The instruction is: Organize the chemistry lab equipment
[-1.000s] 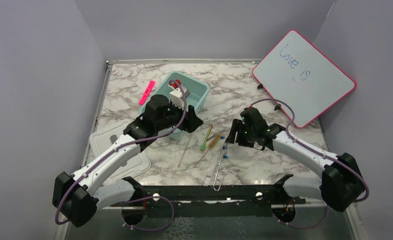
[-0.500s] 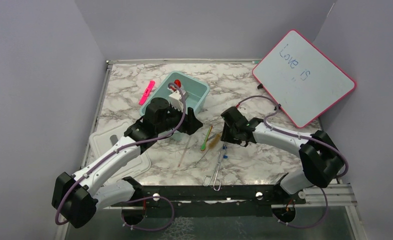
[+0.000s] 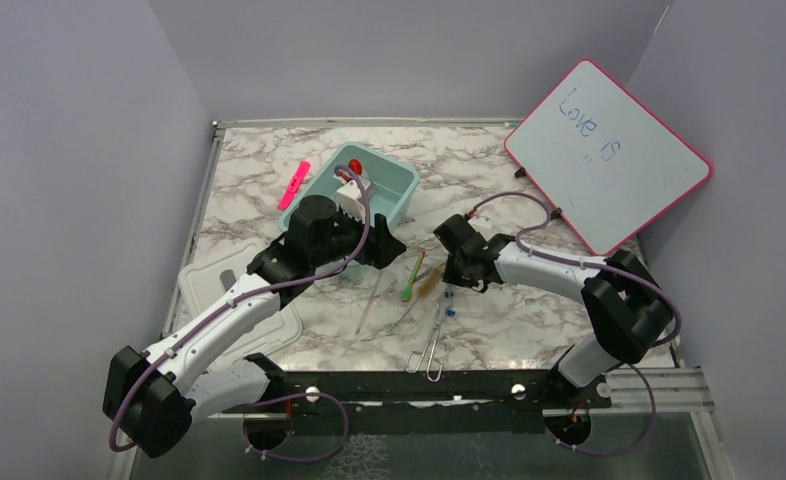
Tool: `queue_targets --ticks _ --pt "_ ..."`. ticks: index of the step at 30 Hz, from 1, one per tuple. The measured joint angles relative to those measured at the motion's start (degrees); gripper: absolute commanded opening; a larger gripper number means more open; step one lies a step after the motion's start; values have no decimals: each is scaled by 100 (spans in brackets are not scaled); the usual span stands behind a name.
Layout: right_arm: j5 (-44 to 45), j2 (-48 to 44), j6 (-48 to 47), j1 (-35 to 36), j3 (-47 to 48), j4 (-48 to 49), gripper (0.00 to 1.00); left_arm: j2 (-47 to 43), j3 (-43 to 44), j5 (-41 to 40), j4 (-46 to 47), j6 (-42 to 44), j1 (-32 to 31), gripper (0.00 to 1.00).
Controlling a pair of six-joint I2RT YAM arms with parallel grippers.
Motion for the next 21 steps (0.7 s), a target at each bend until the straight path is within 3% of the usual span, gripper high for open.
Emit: queue_targets --ticks 4,12,21 --pt "17 22 39 2 0 20 1 0 0 2 2 -17 -11 70" --pt "28 -210 13 4 0 11 1 35 -214 186 271 -321 -35 75" --pt "-153 -1624 -81 4 0 44 1 251 -896 446 1073 -1040 -433 80"
